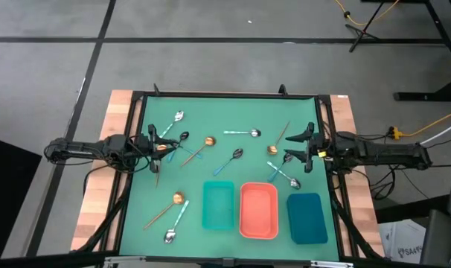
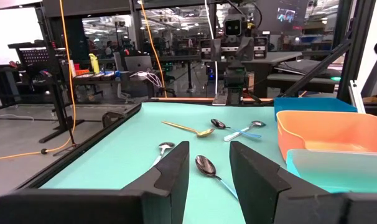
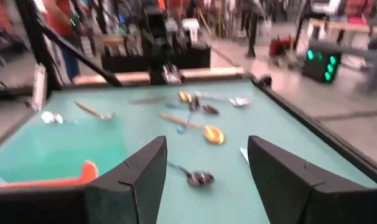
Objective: Sort silverware by color (type)
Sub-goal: Put the golden spoon into the blue bin
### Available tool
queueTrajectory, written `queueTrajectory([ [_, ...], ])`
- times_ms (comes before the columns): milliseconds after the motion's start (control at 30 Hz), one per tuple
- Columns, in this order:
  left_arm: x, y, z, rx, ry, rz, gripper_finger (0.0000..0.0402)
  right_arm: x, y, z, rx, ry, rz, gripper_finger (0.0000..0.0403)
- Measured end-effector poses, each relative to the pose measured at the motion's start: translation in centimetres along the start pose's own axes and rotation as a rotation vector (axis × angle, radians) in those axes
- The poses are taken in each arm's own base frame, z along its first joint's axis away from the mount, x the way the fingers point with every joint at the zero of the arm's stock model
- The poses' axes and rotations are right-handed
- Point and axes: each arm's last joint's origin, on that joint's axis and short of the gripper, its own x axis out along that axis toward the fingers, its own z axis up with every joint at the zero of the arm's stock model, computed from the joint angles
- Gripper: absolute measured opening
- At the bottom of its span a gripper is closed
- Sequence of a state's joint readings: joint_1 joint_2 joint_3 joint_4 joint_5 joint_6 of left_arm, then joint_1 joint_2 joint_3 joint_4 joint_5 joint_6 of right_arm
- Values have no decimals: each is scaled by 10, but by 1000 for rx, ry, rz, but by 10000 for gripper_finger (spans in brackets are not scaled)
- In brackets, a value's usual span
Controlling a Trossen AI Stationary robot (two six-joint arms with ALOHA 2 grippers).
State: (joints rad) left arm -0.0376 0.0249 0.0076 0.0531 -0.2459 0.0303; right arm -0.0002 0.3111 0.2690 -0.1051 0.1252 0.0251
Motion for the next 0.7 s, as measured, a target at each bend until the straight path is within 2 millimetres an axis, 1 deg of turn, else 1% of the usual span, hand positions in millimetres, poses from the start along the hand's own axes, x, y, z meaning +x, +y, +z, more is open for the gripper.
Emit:
queueTrajectory([
  [167, 0, 0, 0, 0, 0, 0, 110, 11, -1, 15, -33, 165, -107, 216],
  [400, 0, 0, 0, 0, 0, 0, 110, 30, -2, 29, -108, 421, -230, 216],
  [533, 0, 0, 0, 0, 0, 0, 110, 42, -4, 31, -133, 552, -247, 216],
  [700, 0, 0, 0, 0, 0, 0, 110, 58, -17, 27, -178, 684, -278, 216],
])
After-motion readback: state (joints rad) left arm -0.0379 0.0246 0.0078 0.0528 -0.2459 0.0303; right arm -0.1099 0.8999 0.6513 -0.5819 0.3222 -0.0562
